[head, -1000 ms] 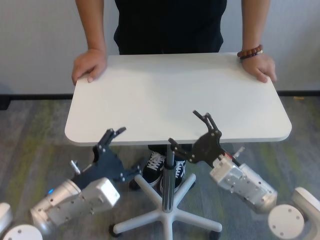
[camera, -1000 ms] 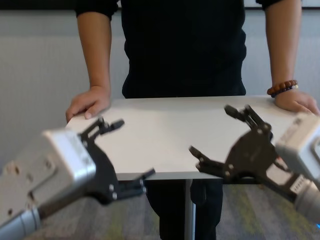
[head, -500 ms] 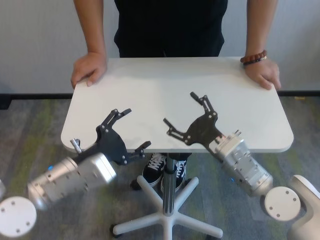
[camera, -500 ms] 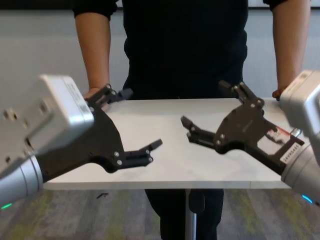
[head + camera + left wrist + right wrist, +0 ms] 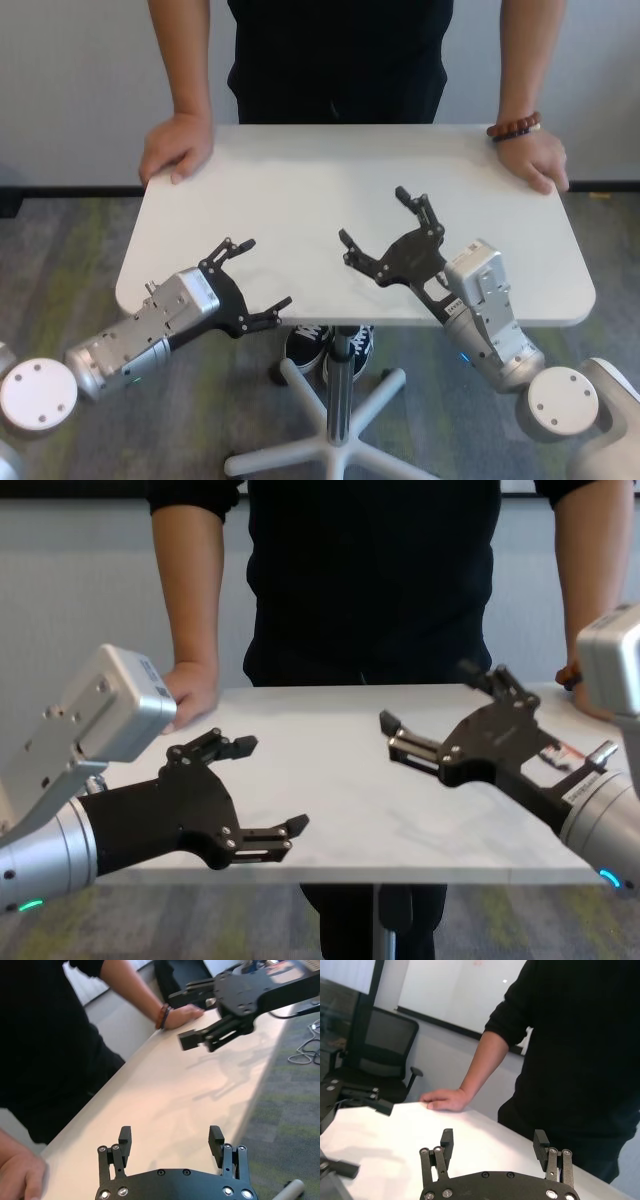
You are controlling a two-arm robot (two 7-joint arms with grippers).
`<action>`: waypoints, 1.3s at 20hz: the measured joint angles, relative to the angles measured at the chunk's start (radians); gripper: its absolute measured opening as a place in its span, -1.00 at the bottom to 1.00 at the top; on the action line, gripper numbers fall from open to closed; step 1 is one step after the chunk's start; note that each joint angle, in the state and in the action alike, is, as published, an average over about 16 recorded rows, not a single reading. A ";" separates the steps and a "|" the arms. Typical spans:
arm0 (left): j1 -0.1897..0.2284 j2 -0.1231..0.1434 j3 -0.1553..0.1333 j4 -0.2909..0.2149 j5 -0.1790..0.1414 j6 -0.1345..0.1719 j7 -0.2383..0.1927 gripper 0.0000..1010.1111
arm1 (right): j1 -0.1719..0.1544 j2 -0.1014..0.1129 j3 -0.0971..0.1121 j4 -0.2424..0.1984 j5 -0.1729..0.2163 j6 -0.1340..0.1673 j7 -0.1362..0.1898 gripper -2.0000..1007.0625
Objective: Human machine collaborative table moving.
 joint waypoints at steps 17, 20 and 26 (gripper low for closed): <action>0.073 0.047 -0.072 -0.128 -0.016 0.057 0.051 0.98 | 0.009 -0.031 -0.002 -0.038 -0.032 0.027 0.038 0.99; 0.087 0.050 -0.080 -0.144 -0.002 0.048 0.065 0.98 | 0.006 -0.034 -0.001 -0.045 -0.045 0.018 0.031 0.99; 0.101 0.048 -0.086 -0.151 0.024 0.032 0.085 0.98 | 0.000 -0.036 0.001 -0.049 -0.066 0.003 0.017 0.99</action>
